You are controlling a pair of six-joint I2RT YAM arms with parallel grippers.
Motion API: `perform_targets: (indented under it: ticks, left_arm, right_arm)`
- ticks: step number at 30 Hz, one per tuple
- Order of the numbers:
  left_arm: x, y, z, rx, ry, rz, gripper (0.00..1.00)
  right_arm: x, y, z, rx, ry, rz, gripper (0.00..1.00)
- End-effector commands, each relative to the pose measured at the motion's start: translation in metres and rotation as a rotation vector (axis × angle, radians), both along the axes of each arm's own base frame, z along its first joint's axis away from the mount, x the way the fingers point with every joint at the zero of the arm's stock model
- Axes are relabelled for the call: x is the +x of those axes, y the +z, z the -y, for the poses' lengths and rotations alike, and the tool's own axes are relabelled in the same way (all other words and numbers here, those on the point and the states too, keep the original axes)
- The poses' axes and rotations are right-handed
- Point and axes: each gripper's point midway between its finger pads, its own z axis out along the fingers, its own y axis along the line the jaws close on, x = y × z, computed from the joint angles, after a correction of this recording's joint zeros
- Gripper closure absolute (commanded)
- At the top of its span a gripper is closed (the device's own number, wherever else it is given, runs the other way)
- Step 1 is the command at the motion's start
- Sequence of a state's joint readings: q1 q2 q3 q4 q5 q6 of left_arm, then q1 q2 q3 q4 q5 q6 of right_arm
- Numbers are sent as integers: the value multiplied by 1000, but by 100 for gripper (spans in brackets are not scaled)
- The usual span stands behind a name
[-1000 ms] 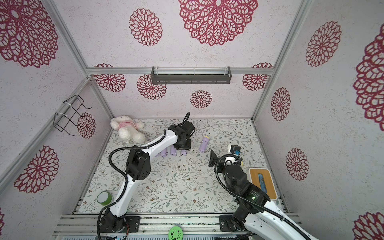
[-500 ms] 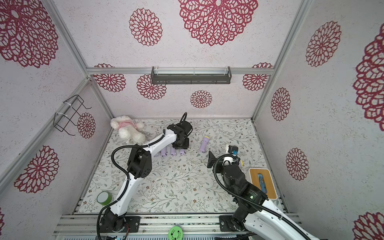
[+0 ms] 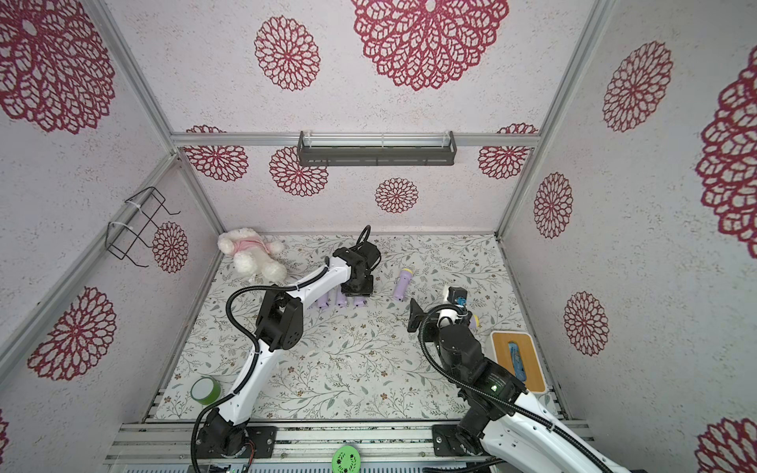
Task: Close the plug at the bottom of the flashlight
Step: Place the flashlight at the center of the board.
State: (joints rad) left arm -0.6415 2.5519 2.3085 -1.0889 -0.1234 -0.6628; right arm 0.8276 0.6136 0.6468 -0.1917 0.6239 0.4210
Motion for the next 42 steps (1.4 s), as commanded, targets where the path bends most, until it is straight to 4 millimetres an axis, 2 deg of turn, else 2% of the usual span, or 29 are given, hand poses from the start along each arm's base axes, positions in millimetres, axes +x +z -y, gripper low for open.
perform_targets:
  ticks: [1, 12, 16, 21, 25, 33, 42]
  left_arm:
    - [4, -6, -3, 20, 12, 1, 100]
    - [0, -19, -4, 34, 4, -29, 100]
    - [-1, -22, -3, 33, -3, -40, 88]
    - [1, -18, -3, 31, -4, -33, 66]
    - [2, -13, -2, 30, -6, -23, 57]
    - [3, -3, 1, 22, -11, -8, 48]
    - [4, 13, 6, 12, -19, 18, 45]
  right_arm:
    - [2, 6, 0, 43, -11, 20, 1]
    - [3, 4, -1, 37, -10, 16, 1]
    - [3, 5, -1, 38, -9, 16, 1]
    - [3, 5, -1, 39, -10, 15, 1]
    - [3, 4, -2, 42, -9, 11, 1]
    - [4, 2, -5, 43, -4, 3, 1]
    - [4, 4, -4, 51, -5, 7, 1]
